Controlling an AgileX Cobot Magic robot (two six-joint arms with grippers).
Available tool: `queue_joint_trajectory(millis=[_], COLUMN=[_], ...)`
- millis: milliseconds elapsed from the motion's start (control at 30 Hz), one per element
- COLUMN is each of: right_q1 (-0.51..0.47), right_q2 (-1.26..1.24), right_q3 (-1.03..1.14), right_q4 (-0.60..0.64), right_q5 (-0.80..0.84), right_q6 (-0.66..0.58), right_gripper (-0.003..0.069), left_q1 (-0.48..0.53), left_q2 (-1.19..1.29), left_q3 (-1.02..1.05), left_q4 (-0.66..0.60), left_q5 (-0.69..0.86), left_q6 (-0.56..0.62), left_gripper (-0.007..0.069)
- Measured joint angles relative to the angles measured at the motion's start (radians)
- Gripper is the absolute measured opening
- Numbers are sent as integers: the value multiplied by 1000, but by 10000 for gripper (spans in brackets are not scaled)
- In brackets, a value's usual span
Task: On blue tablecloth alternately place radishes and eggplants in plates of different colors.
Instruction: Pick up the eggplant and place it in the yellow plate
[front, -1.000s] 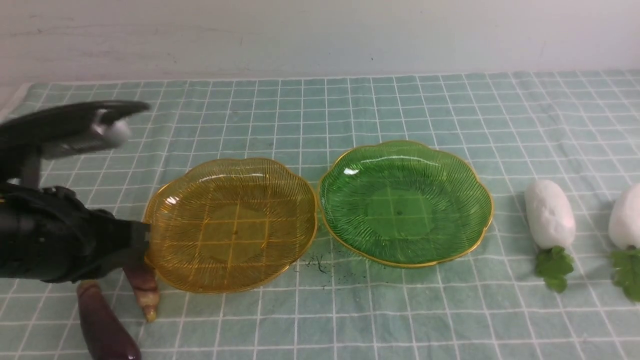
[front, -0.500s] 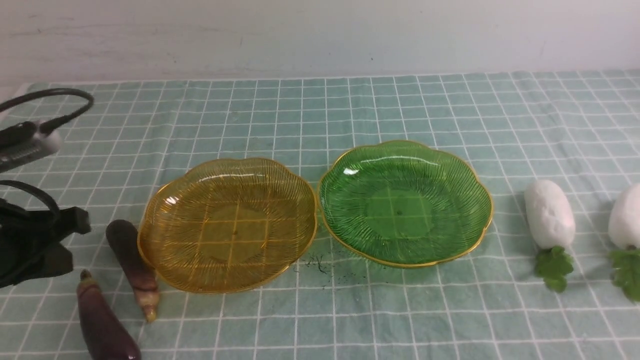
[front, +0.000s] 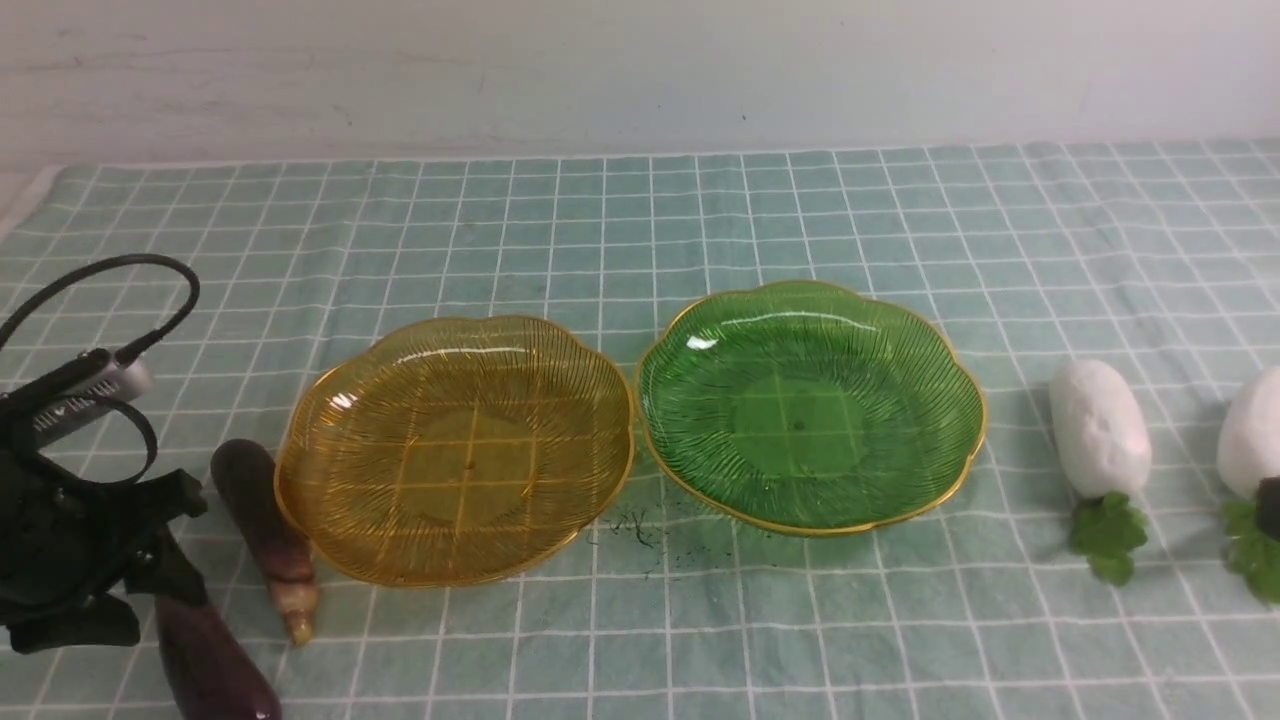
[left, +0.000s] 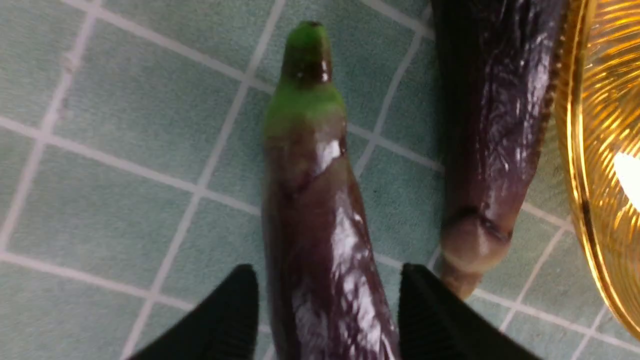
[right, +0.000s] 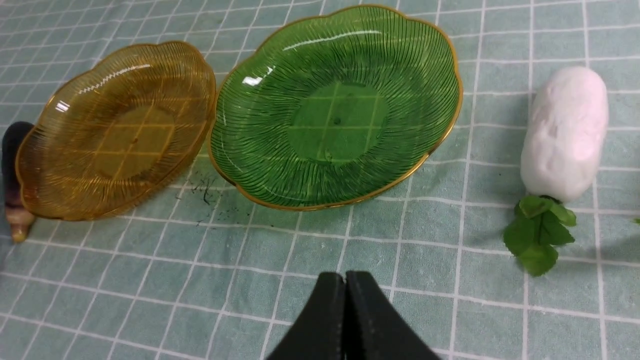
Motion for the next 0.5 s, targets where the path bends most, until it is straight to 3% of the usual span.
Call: queue_joint_trajectory(millis=[133,200,267,367,500], right_q1=[0,0,0,0,0], right_q2=[0,0,0,0,0], right_q3=[0,0,0,0,0], right_q4=[3,3,3,3,3], right_q5=[0,0,1,7,9], right_q6=[-4,-6,-6,-6,-7], right_gripper=[-14,-14,-14,-14,-14], left_q1=[0,0,0,1,-1], left_q2=[77,105,130,139,100], left_q3=[-1,-1,-13,-28,-92], left_q4=[-32,-32,-26,-18,-9], left_q5=[-22,-30,-24,3,95], left_q6=[23,27,27,28,38], left_gripper=[562,573,494,269,279])
